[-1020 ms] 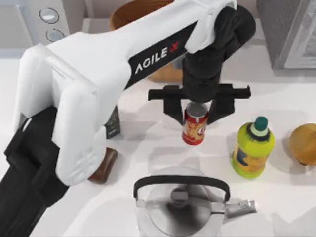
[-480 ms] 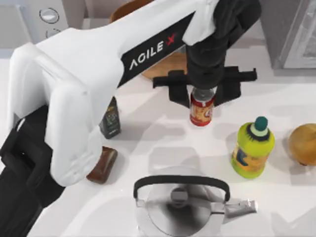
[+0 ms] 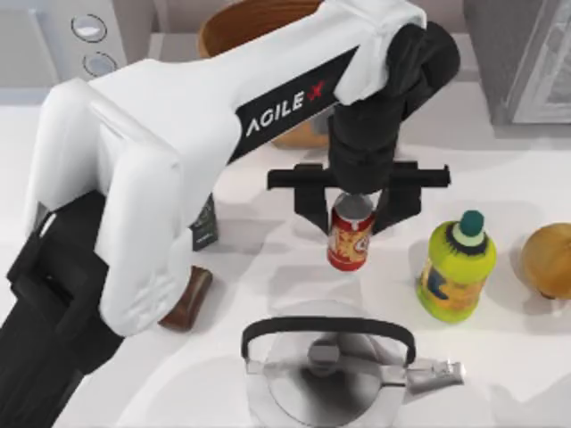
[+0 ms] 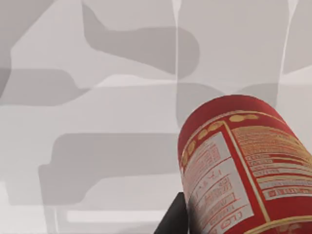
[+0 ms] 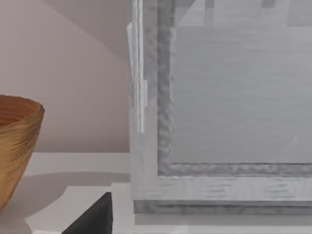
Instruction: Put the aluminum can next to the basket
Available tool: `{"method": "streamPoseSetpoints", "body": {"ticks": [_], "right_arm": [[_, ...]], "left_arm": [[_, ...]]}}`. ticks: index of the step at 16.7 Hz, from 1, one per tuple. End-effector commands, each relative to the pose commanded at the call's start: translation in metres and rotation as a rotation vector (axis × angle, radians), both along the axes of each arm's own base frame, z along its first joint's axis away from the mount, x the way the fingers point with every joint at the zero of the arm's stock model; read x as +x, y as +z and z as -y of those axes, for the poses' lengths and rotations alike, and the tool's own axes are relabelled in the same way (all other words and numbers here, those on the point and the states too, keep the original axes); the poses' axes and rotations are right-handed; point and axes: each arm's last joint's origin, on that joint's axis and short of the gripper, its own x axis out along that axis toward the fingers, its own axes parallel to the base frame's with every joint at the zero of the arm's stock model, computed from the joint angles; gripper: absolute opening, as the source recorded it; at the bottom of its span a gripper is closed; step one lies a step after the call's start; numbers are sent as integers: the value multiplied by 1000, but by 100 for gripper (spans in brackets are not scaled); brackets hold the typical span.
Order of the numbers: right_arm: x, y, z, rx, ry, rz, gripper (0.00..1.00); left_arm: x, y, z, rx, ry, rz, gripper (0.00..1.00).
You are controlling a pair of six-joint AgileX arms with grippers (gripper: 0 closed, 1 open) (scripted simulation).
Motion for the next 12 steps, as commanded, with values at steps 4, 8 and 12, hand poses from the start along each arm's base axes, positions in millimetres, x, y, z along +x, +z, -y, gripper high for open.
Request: {"method": "streamPoseSetpoints", "body": {"ticks": [4, 8, 12], "right_arm": [[0, 0, 0, 0, 0, 0, 100], [0, 0, 0, 0, 0, 0, 100], [0, 0, 0, 0, 0, 0, 100]], "left_arm": [[0, 0, 0, 0, 0, 0, 30], [0, 0, 0, 0, 0, 0, 60], [0, 0, 0, 0, 0, 0, 90]]}}
